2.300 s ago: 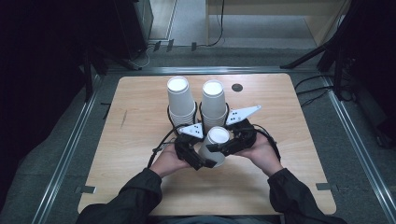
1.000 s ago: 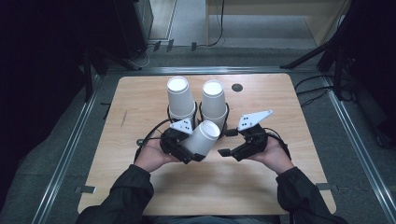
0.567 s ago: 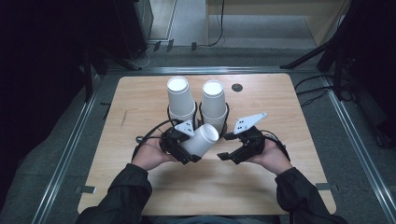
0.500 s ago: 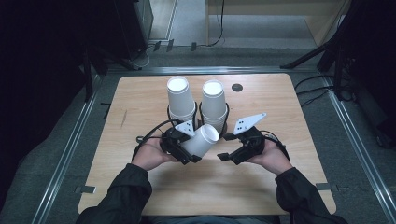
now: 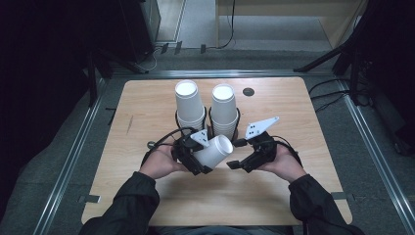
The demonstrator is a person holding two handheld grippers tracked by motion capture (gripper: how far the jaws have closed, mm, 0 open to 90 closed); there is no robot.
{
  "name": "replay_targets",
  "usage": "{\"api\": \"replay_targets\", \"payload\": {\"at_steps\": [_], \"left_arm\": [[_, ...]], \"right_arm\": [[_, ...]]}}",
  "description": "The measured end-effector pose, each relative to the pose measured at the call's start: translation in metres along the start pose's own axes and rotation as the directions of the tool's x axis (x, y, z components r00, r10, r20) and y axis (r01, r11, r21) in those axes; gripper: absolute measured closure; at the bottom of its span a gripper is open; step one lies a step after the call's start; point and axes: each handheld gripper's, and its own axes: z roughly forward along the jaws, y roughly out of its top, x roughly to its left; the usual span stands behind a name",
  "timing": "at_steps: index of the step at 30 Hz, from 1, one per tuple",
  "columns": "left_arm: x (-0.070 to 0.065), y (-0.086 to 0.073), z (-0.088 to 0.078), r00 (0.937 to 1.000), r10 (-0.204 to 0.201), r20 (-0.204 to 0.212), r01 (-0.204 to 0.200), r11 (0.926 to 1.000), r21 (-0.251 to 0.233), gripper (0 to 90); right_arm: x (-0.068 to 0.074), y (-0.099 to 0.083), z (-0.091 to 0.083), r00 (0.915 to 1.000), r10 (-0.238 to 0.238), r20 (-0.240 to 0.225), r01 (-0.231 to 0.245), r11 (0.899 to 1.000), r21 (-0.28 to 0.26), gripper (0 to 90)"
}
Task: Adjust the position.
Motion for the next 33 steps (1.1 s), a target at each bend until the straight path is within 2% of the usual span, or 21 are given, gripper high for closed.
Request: {"api": "replay_targets", "payload": {"at_steps": [3,6,9,13,14,16,20,21,26,27,28,30,33], "left_arm": [[-0.004,0.002,0.003,0.9997,0.02,0.015,-0.02,0.9998,0.007,19.9],[-0.007,0.005,0.009,0.9984,0.043,0.036,-0.043,0.9989,0.02,19.8],[-0.011,0.01,0.014,0.9979,0.035,0.054,-0.036,0.9988,0.031,19.7],[-0.015,0.013,0.018,0.9956,0.049,0.08,-0.051,0.9983,0.029,19.5],[-0.015,0.013,0.019,0.9943,0.052,0.093,-0.055,0.9981,0.028,19.2],[-0.015,0.013,0.02,0.993,0.056,0.104,-0.06,0.9977,0.032,18.9],[-0.015,0.011,0.021,0.9929,0.07,0.096,-0.074,0.9965,0.039,17.6],[-0.015,0.008,0.022,0.9913,0.078,0.106,-0.082,0.9962,0.029,15.5],[-0.012,0.005,0.02,0.9918,0.043,0.12,-0.042,0.999,-0.011,8.5],[-0.011,0.004,0.02,0.9923,0.038,0.118,-0.036,0.9992,-0.017,5.1],[-0.009,0.003,0.02,0.9908,0.026,0.133,-0.023,0.9993,-0.028,0.0],[-0.008,0.001,0.021,0.9901,0.011,0.14,-0.006,0.9992,-0.038,0.0],[-0.008,0.0,0.021,0.9919,0.013,0.127,-0.009,0.9994,-0.033,0.0]], "right_arm": [[0.002,0.002,-0.002,0.9995,-0.008,-0.031,0.008,1.0,-0.022,16.4],[0.005,0.004,0.0,0.9991,-0.022,-0.036,0.022,1.0,-0.009,15.7],[0.006,0.005,0.003,0.9988,-0.031,-0.037,0.031,0.999,0.008,15.3],[0.007,0.007,0.007,0.9979,-0.037,-0.053,0.038,0.999,0.021,15.3],[0.008,0.009,0.011,0.9962,-0.047,-0.072,0.05,0.998,0.032,16.4],[0.008,0.009,0.013,0.9943,-0.071,-0.08,0.075,0.996,0.054,21.2],[0.007,0.01,0.016,0.9923,-0.075,-0.099,0.082,0.994,0.068,23.4],[0.008,0.011,0.016,0.9912,-0.072,-0.111,0.081,0.994,0.074,24.3],[0.008,0.012,0.016,0.9911,-0.058,-0.12,0.067,0.995,0.076,24.3],[0.007,0.011,0.015,0.9927,-0.058,-0.106,0.067,0.995,0.079,24.3],[0.007,0.01,0.015,0.9934,-0.053,-0.102,0.061,0.995,0.083,24.3],[0.006,0.009,0.016,0.9935,-0.051,-0.102,0.06,0.995,0.085,24.3],[0.005,0.008,0.015,0.9945,-0.049,-0.093,0.058,0.994,0.092,24.3]]}}
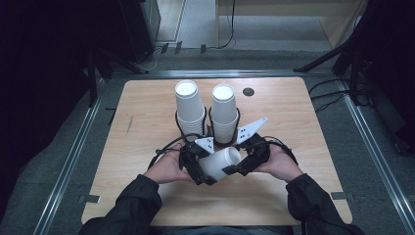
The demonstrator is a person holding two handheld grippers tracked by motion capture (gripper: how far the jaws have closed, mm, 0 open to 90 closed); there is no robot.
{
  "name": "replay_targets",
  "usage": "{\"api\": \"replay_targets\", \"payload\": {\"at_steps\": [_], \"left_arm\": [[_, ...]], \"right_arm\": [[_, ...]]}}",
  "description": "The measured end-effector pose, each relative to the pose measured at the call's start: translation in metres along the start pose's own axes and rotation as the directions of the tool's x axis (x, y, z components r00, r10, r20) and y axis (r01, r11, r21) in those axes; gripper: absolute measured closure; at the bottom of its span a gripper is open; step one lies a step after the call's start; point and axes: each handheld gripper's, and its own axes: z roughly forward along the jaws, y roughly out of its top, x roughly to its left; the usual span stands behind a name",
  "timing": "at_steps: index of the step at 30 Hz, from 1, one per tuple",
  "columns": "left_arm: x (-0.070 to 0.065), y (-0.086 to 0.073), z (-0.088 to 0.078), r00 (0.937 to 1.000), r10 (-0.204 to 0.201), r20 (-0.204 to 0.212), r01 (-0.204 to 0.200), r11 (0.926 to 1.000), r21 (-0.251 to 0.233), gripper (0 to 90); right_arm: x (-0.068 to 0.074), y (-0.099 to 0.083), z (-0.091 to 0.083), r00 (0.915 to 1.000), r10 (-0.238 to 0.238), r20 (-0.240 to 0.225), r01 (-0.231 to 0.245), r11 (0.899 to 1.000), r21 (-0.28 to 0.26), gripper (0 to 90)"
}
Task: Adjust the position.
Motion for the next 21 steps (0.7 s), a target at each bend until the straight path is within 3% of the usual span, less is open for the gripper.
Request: {"api": "replay_targets", "payload": {"at_steps": [2,7,8,10,11,15,16,21], "left_arm": [[-0.002,-0.001,-0.003,0.9996,0.017,-0.025,-0.017,0.9999,-0.001,0.0],[-0.002,-0.001,-0.01,0.9986,0.033,-0.041,-0.034,0.9991,-0.026,0.8],[-0.001,-0.002,-0.014,0.9989,0.024,-0.042,-0.026,0.9982,-0.054,0.8],[0.0,-0.003,-0.016,0.9991,0.02,-0.037,-0.022,0.9976,-0.065,0.9],[0.002,-0.004,-0.019,0.9987,-0.003,-0.05,-0.001,0.9967,-0.081,0.8],[0.005,-0.006,-0.022,0.9969,-0.039,-0.069,0.032,0.9953,-0.091,0.8],[0.006,-0.007,-0.025,0.9974,-0.049,-0.054,0.042,0.9918,-0.121,0.5],[0.009,-0.011,-0.031,0.9969,-0.066,-0.042,0.057,0.982,-0.18,0.0]], "right_arm": [[0.0,-0.001,-0.001,1.0,0.008,0.003,-0.008,1.0,0.004,24.2],[-0.003,-0.005,-0.005,0.9999,0.011,0.008,-0.011,1.0,-0.016,24.1],[-0.004,-0.008,-0.008,0.9998,0.018,0.012,-0.017,1.0,-0.022,24.1],[-0.005,-0.009,-0.01,0.9996,0.023,0.018,-0.022,0.999,-0.03,24.1],[-0.006,-0.01,-0.012,0.9992,0.032,0.025,-0.031,0.999,-0.04,24.1],[-0.007,-0.011,-0.017,0.9986,0.041,0.034,-0.039,0.998,-0.053,24.2],[-0.007,-0.011,-0.017,0.9984,0.043,0.038,-0.041,0.998,-0.053,24.2],[-0.01,-0.012,-0.021,0.9972,0.059,0.047,-0.056,0.997,-0.06,24.2]]}}
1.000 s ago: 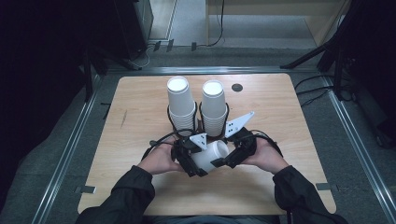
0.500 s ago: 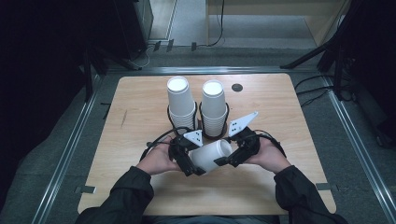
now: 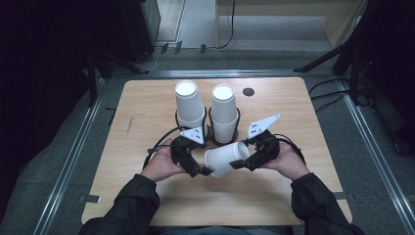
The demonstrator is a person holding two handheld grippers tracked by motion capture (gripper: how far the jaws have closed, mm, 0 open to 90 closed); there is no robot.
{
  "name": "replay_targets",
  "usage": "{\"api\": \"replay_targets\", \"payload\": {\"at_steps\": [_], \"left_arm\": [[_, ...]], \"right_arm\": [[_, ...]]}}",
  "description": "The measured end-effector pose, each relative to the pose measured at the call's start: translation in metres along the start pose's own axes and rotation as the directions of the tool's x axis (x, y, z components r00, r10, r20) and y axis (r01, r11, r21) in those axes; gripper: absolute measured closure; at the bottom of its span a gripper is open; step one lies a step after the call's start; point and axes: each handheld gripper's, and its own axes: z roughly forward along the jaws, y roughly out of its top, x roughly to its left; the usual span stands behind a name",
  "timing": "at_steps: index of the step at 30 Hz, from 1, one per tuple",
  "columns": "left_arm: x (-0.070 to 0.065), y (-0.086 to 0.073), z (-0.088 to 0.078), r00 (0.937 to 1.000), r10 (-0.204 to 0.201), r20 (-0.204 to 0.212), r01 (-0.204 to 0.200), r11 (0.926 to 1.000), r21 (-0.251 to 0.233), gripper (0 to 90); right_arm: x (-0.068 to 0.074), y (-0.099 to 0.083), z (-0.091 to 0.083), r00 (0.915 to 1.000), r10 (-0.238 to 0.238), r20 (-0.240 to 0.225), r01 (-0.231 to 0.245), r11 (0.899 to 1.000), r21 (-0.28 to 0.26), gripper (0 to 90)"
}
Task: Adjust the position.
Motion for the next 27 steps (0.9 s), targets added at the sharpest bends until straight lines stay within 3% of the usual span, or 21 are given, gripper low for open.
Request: {"api": "replay_targets", "payload": {"at_steps": [6,7,9,11,14,15,27], "left_arm": [[0.002,-0.003,-0.002,0.9998,-0.021,-0.004,0.021,0.9985,-0.05,0.0],[0.002,-0.003,-0.004,0.9997,-0.025,0.0,0.025,0.9961,-0.084,0.0],[0.003,-0.004,-0.005,0.9997,-0.024,-0.004,0.023,0.9942,-0.105,0.0],[0.005,-0.008,-0.006,0.9991,-0.041,-0.002,0.041,0.9875,-0.152,0.0],[0.007,-0.01,-0.005,0.9991,-0.041,-0.014,0.038,0.986,-0.162,0.0],[0.007,-0.01,-0.004,0.9988,-0.049,-0.001,0.048,0.9831,-0.177,0.0],[0.005,-0.002,0.014,0.9988,-0.039,0.03,0.043,0.9854,-0.165,0.0]], "right_arm": [[-0.002,-0.001,-0.008,0.9989,0.037,0.029,-0.035,0.998,-0.059,24.2],[-0.002,-0.001,-0.009,0.9989,0.036,0.032,-0.034,0.998,-0.061,24.2],[-0.001,-0.001,-0.01,0.9987,0.037,0.034,-0.035,0.997,-0.064,24.2],[-0.002,0.0,-0.013,0.9987,0.039,0.033,-0.036,0.995,-0.088,24.2],[-0.001,0.001,-0.014,0.9987,0.037,0.034,-0.034,0.994,-0.107,24.2],[0.0,0.002,-0.016,0.9988,0.035,0.035,-0.031,0.992,-0.12,24.2],[0.008,0.013,-0.017,0.9999,0.011,0.006,-0.01,0.985,-0.174,24.3]]}}
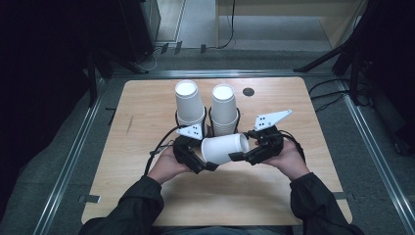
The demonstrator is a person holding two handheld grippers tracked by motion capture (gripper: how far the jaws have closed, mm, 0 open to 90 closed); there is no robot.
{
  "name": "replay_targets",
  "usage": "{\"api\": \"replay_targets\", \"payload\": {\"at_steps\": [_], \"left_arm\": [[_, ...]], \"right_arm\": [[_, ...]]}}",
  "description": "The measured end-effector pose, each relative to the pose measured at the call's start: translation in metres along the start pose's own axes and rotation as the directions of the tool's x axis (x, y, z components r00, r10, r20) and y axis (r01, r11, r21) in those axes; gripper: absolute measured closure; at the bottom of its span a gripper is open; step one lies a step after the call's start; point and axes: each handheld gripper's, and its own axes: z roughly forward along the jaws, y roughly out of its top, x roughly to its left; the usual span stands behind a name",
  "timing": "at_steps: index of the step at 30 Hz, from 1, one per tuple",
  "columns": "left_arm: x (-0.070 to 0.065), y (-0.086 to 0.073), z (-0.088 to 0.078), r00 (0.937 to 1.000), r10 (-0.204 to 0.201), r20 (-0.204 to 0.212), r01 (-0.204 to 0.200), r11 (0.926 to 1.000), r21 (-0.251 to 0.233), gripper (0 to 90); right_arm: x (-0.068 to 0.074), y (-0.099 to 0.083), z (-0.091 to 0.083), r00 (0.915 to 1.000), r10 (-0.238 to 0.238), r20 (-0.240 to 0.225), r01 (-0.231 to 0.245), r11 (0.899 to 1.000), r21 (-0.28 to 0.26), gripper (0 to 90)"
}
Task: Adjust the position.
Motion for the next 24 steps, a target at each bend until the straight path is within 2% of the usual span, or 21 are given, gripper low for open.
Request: {"api": "replay_targets", "payload": {"at_steps": [3,4,5,6,7,8,11,13,14,21,22,24], "left_arm": [[-0.0018,0.0005,0.0029,1.0,0.007,0.005,-0.007,1.0,-0.001,0.0],[-0.0034,0.0011,0.0033,0.9998,0.015,-0.01,-0.015,0.9999,-0.006,0.0],[-0.0043,0.0015,0.0031,0.9996,0.027,-0.012,-0.027,0.9996,-0.009,1.3],[-0.0075,0.0022,0.001,0.9987,0.048,-0.013,-0.049,0.9982,-0.035,5.1],[-0.0075,0.0022,0.001,0.9987,0.048,-0.013,-0.049,0.9982,-0.035,5.4],[-0.0086,0.002,-0.0009,0.9987,0.048,-0.018,-0.049,0.9971,-0.059,5.9],[-0.0092,0.0007,-0.0017,0.9985,0.052,-0.019,-0.053,0.9966,-0.063,8.7],[-0.0087,0.0005,-0.0009,0.9983,0.055,-0.021,-0.056,0.9976,-0.041,9.7],[-0.006,0.0008,0.0,0.9991,0.042,0.002,-0.042,0.9987,-0.029,11.4],[-0.0051,0.0027,-0.0013,0.9995,0.022,0.022,-0.021,0.9996,-0.017,13.4],[-0.0045,0.0036,-0.0021,0.9993,0.018,0.034,-0.018,0.9998,0.0,13.5],[-0.004,0.0041,-0.0024,0.9991,0.018,0.039,-0.019,0.9997,0.012,13.6]], "right_arm": [[0.0025,0.0024,0.0024,0.9999,-0.011,-0.004,0.011,1.0,-0.005,24.3],[0.0033,0.0027,0.0034,0.9999,-0.015,-0.009,0.015,1.0,-0.007,24.3],[0.0044,0.0026,0.0044,0.9998,-0.019,-0.006,0.019,1.0,-0.004,24.3],[0.0044,0.0024,0.0048,0.9998,-0.018,-0.008,0.018,1.0,-0.008,24.4],[0.004,0.0021,0.0047,0.9998,-0.016,-0.015,0.016,1.0,-0.012,24.4],[0.0041,0.0022,0.0041,0.9997,-0.014,-0.018,0.013,1.0,-0.022,24.6],[0.0039,0.0023,0.0034,0.9996,-0.015,-0.022,0.015,1.0,-0.025,24.7],[0.0044,0.0018,0.0038,0.9996,-0.012,-0.024,0.011,1.0,-0.017,24.7],[0.0037,0.001,0.0045,0.9997,-0.013,-0.018,0.013,1.0,-0.009,24.6],[0.0015,-0.0001,0.0035,0.9995,0.0,-0.03,-0.001,1.0,-0.024,24.1],[0.0019,-0.0001,0.0033,0.9997,-0.007,-0.023,0.007,1.0,-0.029,20.1],[0.0026,0.0001,0.0033,0.9998,-0.014,-0.017,0.014,1.0,-0.027,18.6]]}}
